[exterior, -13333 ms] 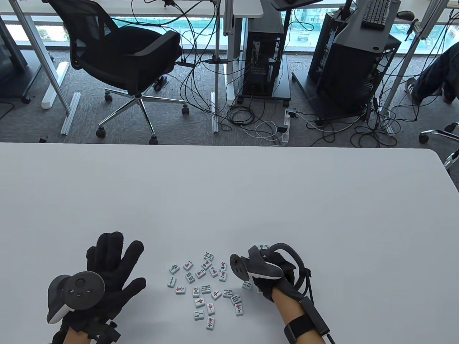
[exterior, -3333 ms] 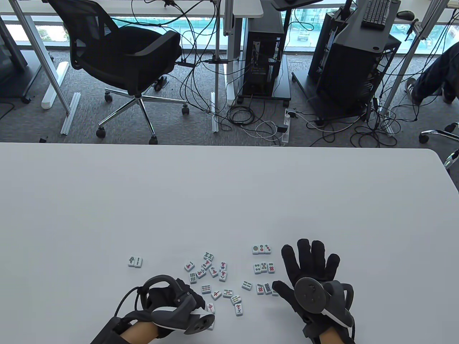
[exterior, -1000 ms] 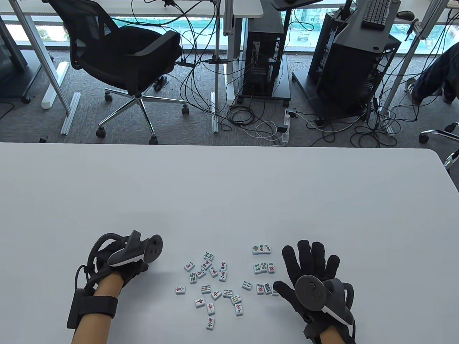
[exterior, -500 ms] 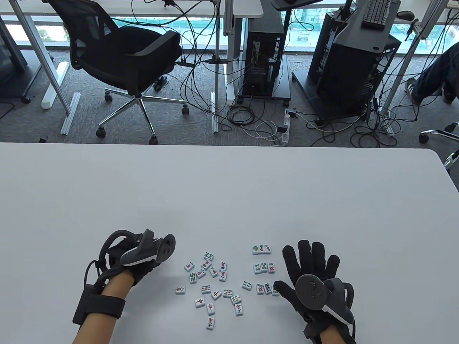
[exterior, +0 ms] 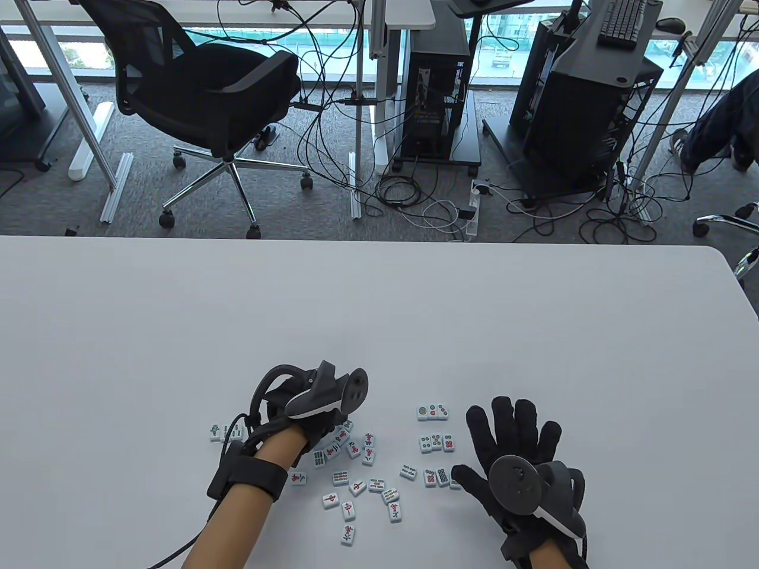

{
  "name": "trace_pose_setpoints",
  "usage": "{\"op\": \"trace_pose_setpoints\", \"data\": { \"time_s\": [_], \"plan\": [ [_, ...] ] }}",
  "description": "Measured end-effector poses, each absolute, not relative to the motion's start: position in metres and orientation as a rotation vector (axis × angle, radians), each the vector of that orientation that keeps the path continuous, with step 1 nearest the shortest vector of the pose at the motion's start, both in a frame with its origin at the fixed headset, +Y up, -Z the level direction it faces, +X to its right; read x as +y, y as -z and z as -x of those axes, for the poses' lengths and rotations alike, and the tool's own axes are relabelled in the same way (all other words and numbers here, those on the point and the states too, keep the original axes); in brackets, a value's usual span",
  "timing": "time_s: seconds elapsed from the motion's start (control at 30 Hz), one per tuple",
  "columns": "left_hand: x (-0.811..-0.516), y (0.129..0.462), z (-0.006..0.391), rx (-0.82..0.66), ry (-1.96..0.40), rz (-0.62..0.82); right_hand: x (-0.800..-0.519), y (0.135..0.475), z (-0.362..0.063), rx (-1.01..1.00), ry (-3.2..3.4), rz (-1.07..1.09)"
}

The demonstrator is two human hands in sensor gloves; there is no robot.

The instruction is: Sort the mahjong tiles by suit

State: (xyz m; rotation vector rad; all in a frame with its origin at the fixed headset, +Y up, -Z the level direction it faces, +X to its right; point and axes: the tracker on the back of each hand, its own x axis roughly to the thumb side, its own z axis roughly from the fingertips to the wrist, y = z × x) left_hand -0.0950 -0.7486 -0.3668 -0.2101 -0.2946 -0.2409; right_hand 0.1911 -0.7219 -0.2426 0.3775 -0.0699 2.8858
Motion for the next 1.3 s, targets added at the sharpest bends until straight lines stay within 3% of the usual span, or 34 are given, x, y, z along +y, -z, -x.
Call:
{"op": "trace_pose_setpoints", "data": {
  "time_s": [0.33, 0.47, 0.63, 0.8, 1.0, 1.3],
  "plan": [
    [-0.751, 0.381, 0.094, -0.215, 0.343, 0.119, -0.723, 0.242, -0.189, -0.062, -2.872, -0.397],
    [-0.747, 0.382, 0.091, -0.178, 0.244, 0.151, -0.722, 0.242, -0.19, -0.068, -2.859, -0.393],
    [-0.753, 0.384, 0.082, -0.11, 0.367, 0.244, -0.723, 0.242, -0.19, -0.064, -2.868, -0.396],
    [-0.76, 0.384, 0.078, -0.08, 0.321, 0.281, -0.723, 0.242, -0.19, -0.064, -2.866, -0.398],
    [-0.759, 0.384, 0.084, -0.142, 0.238, 0.28, -0.723, 0.242, -0.189, -0.061, -2.866, -0.399],
    [-0.705, 0.352, 0.147, -0.31, 0.127, 0.126, -0.723, 0.242, -0.189, -0.061, -2.872, -0.409]
  ]
}}
